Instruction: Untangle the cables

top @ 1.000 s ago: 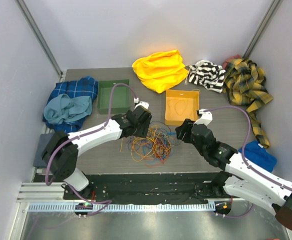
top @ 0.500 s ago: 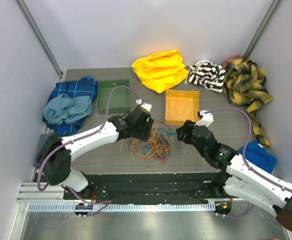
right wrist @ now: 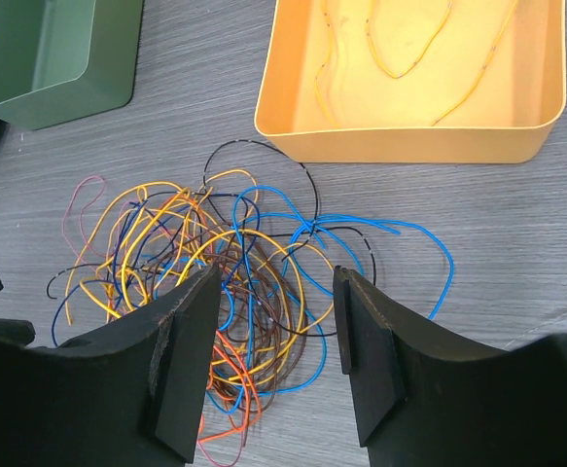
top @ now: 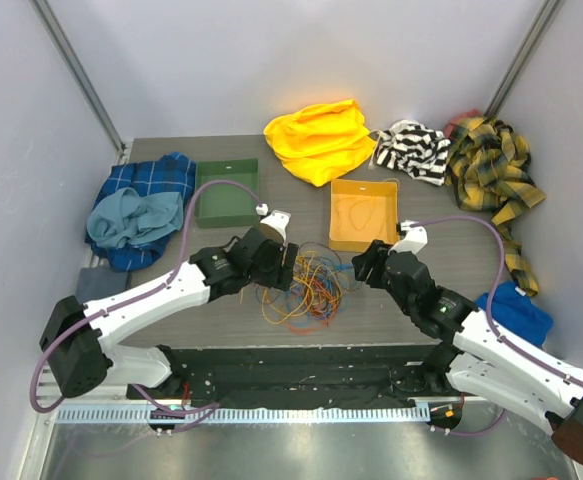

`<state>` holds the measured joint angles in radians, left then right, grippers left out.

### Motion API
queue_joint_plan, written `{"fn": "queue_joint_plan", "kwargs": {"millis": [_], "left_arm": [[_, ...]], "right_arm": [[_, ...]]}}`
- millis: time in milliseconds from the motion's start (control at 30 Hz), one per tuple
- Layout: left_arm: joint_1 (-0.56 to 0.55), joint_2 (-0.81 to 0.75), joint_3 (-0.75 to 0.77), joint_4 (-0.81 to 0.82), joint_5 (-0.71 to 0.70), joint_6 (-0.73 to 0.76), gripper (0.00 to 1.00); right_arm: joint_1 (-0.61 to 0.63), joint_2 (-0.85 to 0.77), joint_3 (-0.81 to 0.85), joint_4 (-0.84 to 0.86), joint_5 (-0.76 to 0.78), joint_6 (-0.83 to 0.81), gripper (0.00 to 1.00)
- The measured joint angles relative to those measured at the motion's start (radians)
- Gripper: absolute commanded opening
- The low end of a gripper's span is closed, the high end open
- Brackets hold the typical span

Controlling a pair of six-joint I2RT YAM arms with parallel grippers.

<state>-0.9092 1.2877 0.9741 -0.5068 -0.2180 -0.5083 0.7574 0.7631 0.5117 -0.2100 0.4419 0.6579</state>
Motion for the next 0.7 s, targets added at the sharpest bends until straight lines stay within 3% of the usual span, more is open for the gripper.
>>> {"fn": "queue_joint_plan", "kwargs": {"millis": [200,433,500,533,667,700], "left_arm": [[0.000,0.043,0.025,0.018,0.002,-0.010,0.68],[0.000,0.254,0.151,0.086,0.048,-0.011,0.66],[0.000,0.295,0.159,0.098,0.059,-0.011,0.61],[0.000,0.310,0.162,0.099,0.063,-0.012,0.58],[0.000,0.373,0.175,0.105,0.079,-0.010,0.22],[0.000,0.378,0.175,0.105,0.080,-0.013,0.17]], "right_arm": [[0.000,0.003,0.000,0.005,-0.006,0.003,0.57],[0.000,0.003,0.000,0.005,-0.010,0.003,0.57],[0.000,-0.005,0.000,0.000,-0.009,0.003,0.57],[0.000,-0.008,0.000,-0.001,-0.008,0.003,0.57],[0.000,-0.018,0.000,-0.004,-0.006,0.003,0.57],[0.000,-0.018,0.000,-0.005,-0.006,0.003,0.57]]}}
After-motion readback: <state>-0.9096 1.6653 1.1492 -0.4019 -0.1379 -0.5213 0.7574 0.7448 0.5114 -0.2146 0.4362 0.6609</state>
